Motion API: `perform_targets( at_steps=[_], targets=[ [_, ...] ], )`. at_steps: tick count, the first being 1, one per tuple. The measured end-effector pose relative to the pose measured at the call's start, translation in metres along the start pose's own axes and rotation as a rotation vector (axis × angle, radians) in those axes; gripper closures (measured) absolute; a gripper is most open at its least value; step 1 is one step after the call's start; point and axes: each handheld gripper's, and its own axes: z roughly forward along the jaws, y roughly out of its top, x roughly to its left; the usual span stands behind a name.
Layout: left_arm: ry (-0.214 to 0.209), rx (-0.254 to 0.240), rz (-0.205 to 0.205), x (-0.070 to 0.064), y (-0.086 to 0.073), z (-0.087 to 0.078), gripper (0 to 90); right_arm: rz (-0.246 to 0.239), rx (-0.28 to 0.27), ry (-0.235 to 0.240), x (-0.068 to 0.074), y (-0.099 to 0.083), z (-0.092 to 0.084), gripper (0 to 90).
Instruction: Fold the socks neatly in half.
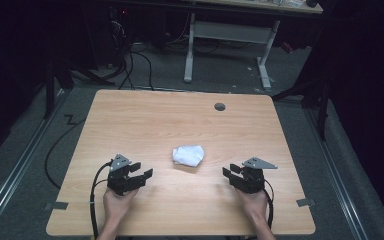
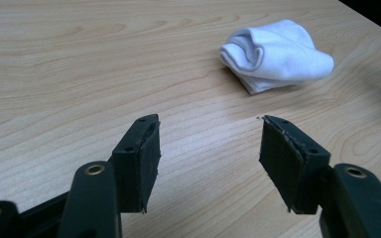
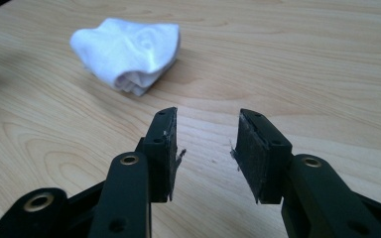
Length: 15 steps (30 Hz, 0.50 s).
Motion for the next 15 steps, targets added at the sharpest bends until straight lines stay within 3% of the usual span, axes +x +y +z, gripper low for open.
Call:
perform_targets(
  at_steps=[15],
  targets=[
    [0.066,0.051,-0.001,0.011,-0.008,0.003,41.1,0.026,0.029,-0.071,-0.019,-0.015,-0.010,56.2]
  ],
)
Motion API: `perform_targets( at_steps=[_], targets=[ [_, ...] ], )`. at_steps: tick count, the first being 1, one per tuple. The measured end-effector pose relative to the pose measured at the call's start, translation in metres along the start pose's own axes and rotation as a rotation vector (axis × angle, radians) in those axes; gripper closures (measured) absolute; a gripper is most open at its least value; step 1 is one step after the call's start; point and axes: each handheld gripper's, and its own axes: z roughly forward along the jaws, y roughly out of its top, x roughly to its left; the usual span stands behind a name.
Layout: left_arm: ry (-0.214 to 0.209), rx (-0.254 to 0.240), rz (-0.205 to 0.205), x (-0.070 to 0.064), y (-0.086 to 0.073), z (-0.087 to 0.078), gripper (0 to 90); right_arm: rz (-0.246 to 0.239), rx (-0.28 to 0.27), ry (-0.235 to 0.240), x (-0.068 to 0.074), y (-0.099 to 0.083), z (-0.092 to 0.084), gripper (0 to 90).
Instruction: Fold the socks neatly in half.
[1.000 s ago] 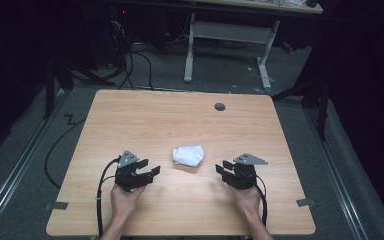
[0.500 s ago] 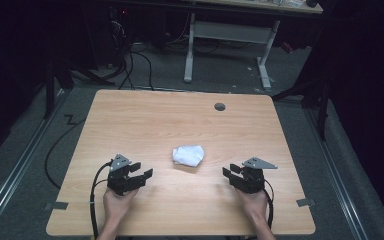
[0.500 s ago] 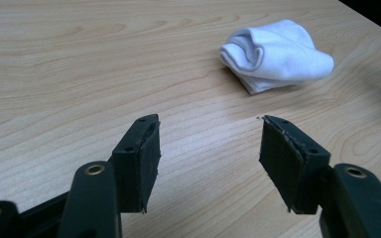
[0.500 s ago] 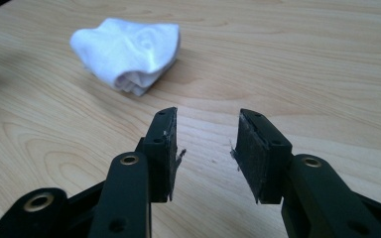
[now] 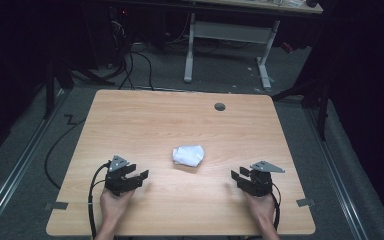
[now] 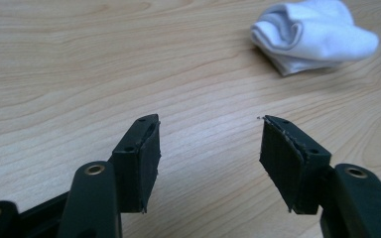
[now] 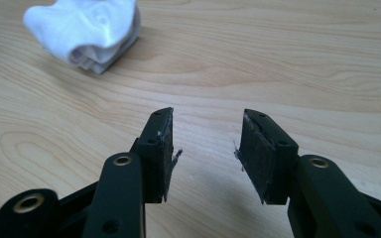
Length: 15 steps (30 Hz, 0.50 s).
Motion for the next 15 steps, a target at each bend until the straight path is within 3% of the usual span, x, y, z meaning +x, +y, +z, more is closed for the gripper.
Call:
perform_targets(
  at_steps=[15],
  targets=[
    [0.086,0.040,0.015,0.008,-0.003,0.005,39.9,-0.022,0.030,-0.102,-0.013,-0.008,0.001,53.7]
  ],
)
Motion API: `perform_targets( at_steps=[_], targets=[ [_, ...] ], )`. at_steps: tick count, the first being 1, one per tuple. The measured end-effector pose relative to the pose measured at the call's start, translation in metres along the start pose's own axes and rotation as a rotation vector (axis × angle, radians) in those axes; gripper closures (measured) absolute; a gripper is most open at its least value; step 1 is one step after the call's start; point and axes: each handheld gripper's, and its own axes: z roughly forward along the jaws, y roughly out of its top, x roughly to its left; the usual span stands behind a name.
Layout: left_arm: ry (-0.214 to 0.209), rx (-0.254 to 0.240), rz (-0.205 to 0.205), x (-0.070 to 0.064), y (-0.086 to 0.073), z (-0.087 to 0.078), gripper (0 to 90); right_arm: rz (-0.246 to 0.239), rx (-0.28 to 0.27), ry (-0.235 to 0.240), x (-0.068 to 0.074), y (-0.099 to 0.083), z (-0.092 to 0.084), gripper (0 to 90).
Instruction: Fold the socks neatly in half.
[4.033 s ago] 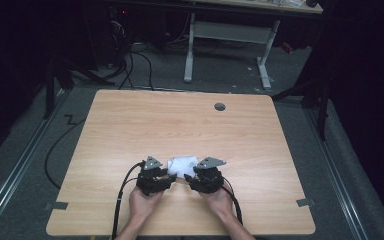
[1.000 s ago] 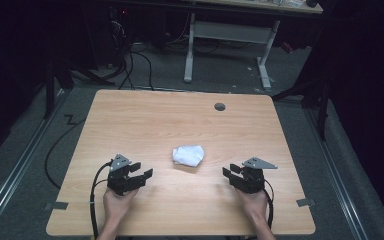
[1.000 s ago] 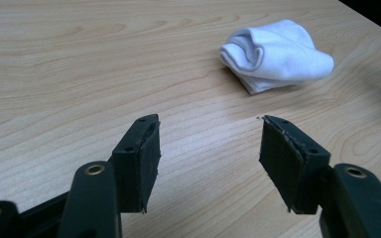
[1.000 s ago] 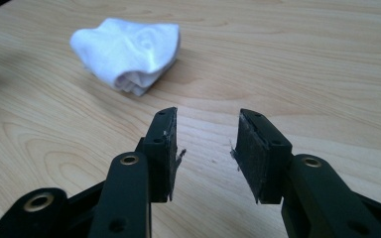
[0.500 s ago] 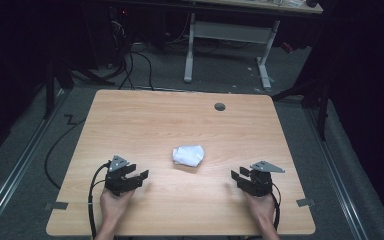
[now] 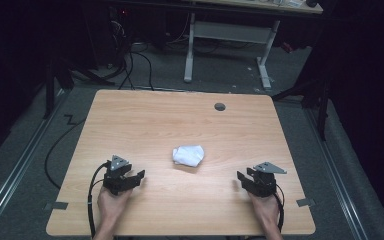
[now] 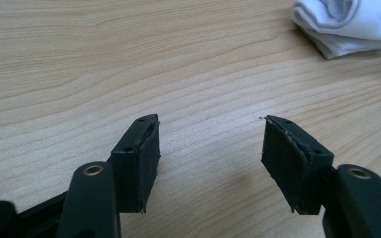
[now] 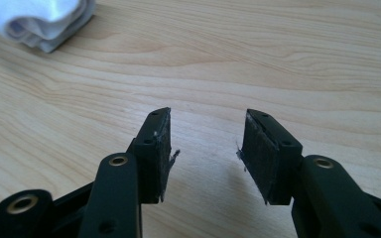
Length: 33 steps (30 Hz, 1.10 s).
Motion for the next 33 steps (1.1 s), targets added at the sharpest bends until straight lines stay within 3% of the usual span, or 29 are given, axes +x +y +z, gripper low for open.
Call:
perform_targets(
  at_steps=[6,16,27,33],
  targets=[
    [0.027,0.001,0.004,0.002,0.000,0.000,39.2,-0.020,0.016,-0.043,-0.002,-0.002,0.003,51.8],
    [0.073,0.015,0.033,-0.001,-0.001,0.005,37.2,-0.010,0.039,-0.073,-0.008,-0.008,0.007,48.7],
    [0.107,0.019,0.076,-0.007,-0.001,0.009,35.9,-0.005,0.040,-0.088,-0.011,-0.009,0.006,43.8],
    [0.115,0.023,0.071,-0.007,-0.001,0.009,32.3,0.004,0.045,-0.094,-0.012,-0.009,0.006,37.9]
  ],
)
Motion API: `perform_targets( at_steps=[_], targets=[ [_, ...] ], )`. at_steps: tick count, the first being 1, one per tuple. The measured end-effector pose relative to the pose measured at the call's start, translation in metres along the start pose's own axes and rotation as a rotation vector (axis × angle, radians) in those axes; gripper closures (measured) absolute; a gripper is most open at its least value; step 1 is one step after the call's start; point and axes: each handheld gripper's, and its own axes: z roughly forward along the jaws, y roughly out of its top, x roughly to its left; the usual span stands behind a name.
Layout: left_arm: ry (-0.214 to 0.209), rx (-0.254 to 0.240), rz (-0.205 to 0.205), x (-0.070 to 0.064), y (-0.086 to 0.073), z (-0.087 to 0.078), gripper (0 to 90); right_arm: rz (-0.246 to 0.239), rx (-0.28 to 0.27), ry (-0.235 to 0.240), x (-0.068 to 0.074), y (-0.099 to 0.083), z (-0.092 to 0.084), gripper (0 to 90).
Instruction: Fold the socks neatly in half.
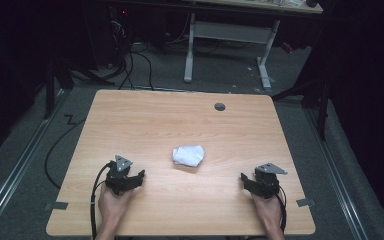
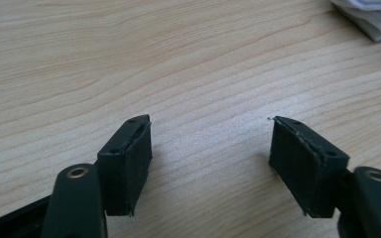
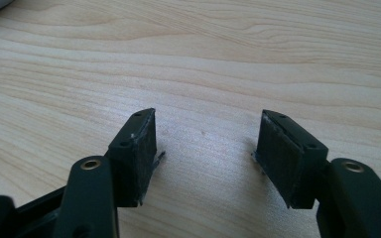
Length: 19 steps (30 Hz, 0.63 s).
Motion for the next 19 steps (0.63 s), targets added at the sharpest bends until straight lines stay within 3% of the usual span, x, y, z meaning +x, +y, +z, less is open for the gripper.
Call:
perform_targets(
  at_steps=[19],
  targets=[
    [-0.003,0.006,0.005,-0.0026,-0.0001,0.0004,27.4,0.010,0.003,-0.008,0.0011,0.0005,0.0008,36.6]
  ],
)
